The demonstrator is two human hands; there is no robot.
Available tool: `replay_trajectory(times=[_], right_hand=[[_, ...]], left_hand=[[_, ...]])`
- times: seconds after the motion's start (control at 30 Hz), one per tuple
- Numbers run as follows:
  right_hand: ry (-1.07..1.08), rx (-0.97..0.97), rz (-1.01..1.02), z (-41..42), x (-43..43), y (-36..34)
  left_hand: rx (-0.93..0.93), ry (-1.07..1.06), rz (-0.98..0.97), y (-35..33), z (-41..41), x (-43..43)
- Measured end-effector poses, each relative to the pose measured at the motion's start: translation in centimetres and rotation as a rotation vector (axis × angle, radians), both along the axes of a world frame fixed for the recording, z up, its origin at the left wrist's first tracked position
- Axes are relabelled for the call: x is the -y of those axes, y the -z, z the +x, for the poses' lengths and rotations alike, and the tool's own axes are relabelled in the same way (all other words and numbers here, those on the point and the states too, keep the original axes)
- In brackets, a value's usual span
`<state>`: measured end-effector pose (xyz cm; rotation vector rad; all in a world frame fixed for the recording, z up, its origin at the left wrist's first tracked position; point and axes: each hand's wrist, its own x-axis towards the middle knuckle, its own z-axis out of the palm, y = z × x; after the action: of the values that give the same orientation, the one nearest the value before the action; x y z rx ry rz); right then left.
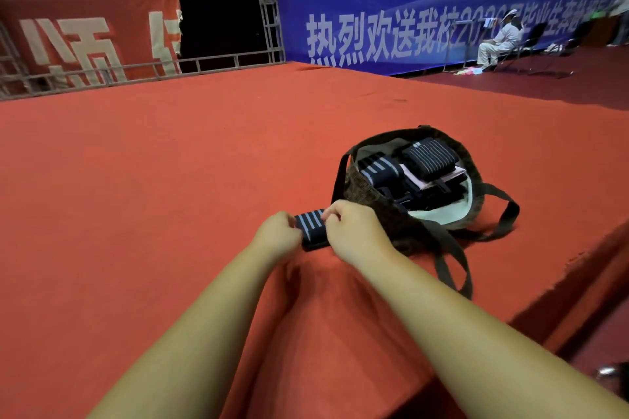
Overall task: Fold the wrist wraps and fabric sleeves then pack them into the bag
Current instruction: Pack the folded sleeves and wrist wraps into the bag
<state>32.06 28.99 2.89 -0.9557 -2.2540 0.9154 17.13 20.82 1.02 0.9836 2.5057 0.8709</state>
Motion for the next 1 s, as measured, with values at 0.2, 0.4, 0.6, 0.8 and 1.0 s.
replay_trajectory(times=[0.2, 0.4, 0.6, 0.8, 1.0], right_hand=[[0.091, 0.212, -0.176, -2.9, -1.6, 4.4], [0.176, 0.196, -0.157, -5.8, -3.1, 6.6], [0.290, 0.117, -0.183, -8.5, -2.9, 8.0], [0.314, 0.010, -0.223, -8.9, -2.3, 8.6], [0.219, -0.139, -0.220, -7.6, 0.0, 8.0]], left_hand=[[-0.139, 0.115, -0.177, 6.6, -2.2, 2.3], [-0.195, 0.085, -0.036, 8.8, -1.8, 1.3], [-0.292, 0.067, 0.005, 9.9, -1.4, 1.0], [-0.208, 0.036, 0.106, 10.1, -1.8, 1.2], [0.237, -0.140, 0.387, 8.8, -1.7, 1.9]])
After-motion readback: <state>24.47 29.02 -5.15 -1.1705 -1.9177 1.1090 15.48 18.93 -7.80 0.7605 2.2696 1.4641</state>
